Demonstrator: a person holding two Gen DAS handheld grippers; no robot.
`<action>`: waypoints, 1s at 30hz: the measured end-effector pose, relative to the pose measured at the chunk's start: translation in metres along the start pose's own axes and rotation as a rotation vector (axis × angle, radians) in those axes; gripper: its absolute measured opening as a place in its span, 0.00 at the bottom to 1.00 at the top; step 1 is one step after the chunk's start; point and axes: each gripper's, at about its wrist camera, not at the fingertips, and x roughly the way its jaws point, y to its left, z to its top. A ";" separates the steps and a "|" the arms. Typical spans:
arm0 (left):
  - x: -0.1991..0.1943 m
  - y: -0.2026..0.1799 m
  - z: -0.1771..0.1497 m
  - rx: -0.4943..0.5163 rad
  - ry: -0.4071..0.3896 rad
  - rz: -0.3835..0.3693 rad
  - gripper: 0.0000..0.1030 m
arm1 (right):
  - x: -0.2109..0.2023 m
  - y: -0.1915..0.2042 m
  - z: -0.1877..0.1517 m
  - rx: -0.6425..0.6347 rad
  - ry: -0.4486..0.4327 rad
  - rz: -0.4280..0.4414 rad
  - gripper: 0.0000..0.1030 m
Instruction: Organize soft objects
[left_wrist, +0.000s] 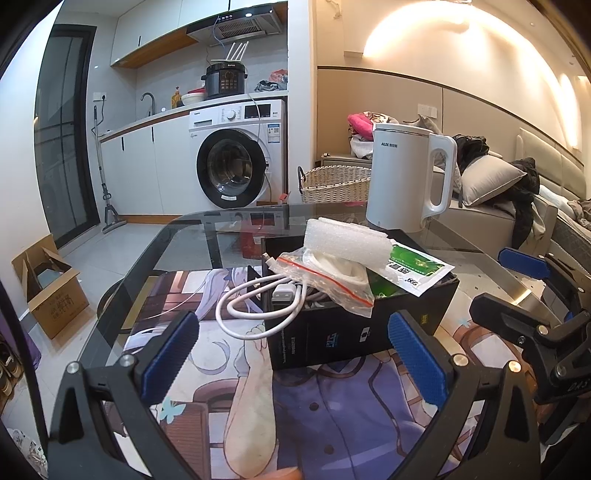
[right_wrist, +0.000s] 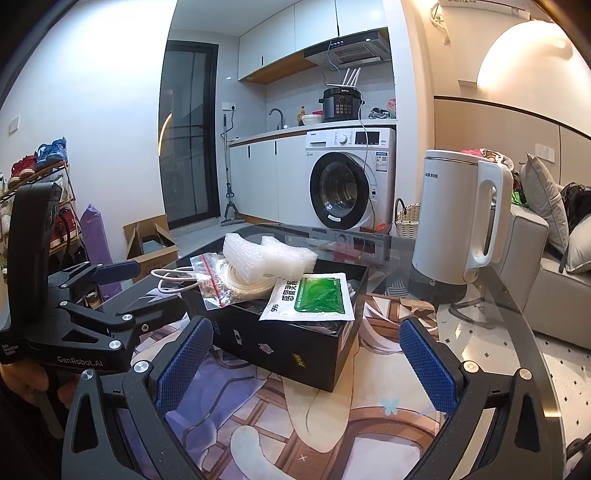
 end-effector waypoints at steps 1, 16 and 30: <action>0.000 0.000 0.000 0.000 0.000 -0.002 1.00 | 0.000 0.000 0.000 -0.001 0.001 0.002 1.00; 0.003 0.000 -0.001 -0.004 0.006 -0.008 1.00 | -0.001 0.000 -0.001 0.002 -0.001 0.005 1.00; 0.003 0.004 -0.006 -0.012 0.021 -0.011 1.00 | -0.002 0.004 -0.006 -0.007 0.024 0.011 1.00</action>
